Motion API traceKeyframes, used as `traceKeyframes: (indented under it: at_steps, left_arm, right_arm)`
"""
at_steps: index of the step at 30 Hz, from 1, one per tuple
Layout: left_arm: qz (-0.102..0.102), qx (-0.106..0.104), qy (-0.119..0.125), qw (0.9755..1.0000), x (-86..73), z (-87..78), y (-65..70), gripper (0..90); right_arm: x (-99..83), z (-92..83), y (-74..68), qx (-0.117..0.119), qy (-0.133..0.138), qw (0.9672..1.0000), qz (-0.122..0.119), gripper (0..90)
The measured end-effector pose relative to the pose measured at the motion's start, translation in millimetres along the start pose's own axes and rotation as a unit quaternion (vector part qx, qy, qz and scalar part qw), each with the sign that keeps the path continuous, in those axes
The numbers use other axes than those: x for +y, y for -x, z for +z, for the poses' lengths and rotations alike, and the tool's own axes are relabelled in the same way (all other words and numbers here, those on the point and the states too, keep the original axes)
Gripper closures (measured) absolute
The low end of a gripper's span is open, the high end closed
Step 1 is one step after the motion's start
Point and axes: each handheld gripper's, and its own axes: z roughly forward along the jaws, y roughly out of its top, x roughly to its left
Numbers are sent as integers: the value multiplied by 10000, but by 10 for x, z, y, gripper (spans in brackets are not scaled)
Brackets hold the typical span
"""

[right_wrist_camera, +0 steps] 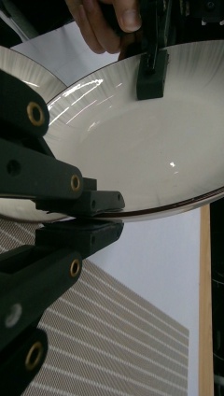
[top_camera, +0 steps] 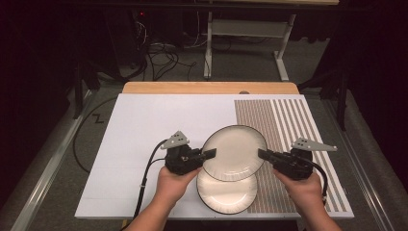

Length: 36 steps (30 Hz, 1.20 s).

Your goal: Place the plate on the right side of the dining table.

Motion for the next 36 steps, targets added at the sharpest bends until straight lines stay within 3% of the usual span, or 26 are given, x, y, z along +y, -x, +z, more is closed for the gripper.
traceKeyframes:
  at_steps: [7, 15, 29, 36]
  left_arm:
    - [95, -111, -198, 9997, 192, 357, 57, 791]
    - [118, -174, -460, 9987, 347, 720, 97, 782]
    - [29, -315, -794, 9963, 433, 1233, 113, 764]
    - [-12, -366, -904, 9952, 450, 1408, 108, 757]
  right_arm:
    - [-42, -201, 242, -201, 244, 9991, 273, 875]
    - [-73, -375, 482, -473, 346, 9973, 453, 874]
    - [-151, -581, 759, -922, 385, 9930, 635, 873]
    - [-190, -639, 851, -1054, 389, 9911, 708, 873]
